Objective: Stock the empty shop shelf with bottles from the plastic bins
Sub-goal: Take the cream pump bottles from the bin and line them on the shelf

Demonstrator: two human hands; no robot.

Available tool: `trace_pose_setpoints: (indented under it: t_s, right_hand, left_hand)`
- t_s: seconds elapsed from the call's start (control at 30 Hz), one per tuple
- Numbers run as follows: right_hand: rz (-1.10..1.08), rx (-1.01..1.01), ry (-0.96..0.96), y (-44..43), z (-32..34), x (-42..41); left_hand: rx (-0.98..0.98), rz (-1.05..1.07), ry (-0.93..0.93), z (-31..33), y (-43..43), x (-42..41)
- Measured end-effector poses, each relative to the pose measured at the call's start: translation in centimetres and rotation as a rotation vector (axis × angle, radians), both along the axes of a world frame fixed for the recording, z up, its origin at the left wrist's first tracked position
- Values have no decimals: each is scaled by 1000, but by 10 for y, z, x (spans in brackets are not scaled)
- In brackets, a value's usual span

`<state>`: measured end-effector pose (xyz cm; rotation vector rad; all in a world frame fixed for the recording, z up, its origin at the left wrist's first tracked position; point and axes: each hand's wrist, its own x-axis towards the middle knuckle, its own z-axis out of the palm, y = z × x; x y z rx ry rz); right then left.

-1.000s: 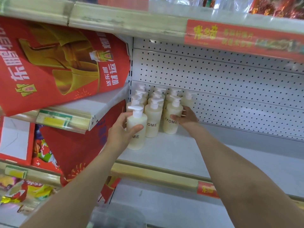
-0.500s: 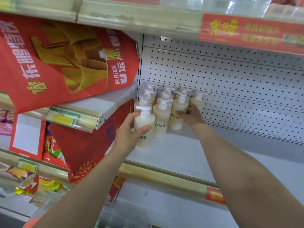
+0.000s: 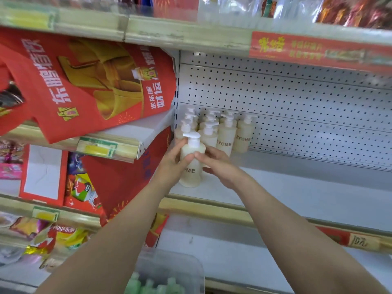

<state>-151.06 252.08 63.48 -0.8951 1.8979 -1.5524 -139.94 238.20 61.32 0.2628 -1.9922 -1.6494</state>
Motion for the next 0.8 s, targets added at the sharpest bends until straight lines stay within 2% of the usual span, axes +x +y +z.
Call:
trace_pose_setpoints:
  t_s: [0.13, 0.2, 0.27, 0.5, 0.6, 0.8]
  right_hand:
    - [-28, 53, 88, 20, -6, 7]
    - [-107, 83, 162, 32, -6, 8]
    - [-168, 91, 205, 45, -3, 5]
    - [-339, 144, 192, 101, 0, -35]
    - [-390, 140, 154, 117, 2, -60]
    - [-519, 181, 240, 117, 1, -112]
  left_hand:
    - [170, -116, -8, -6, 10, 8]
    - [149, -128, -31, -5, 20, 4]
    - [88, -100, -44, -2, 34, -4]
    - [-318, 204, 10, 11, 57, -44]
    - [-351, 280, 2, 10, 50, -61]
    - [-438, 351, -19, -4, 35, -81]
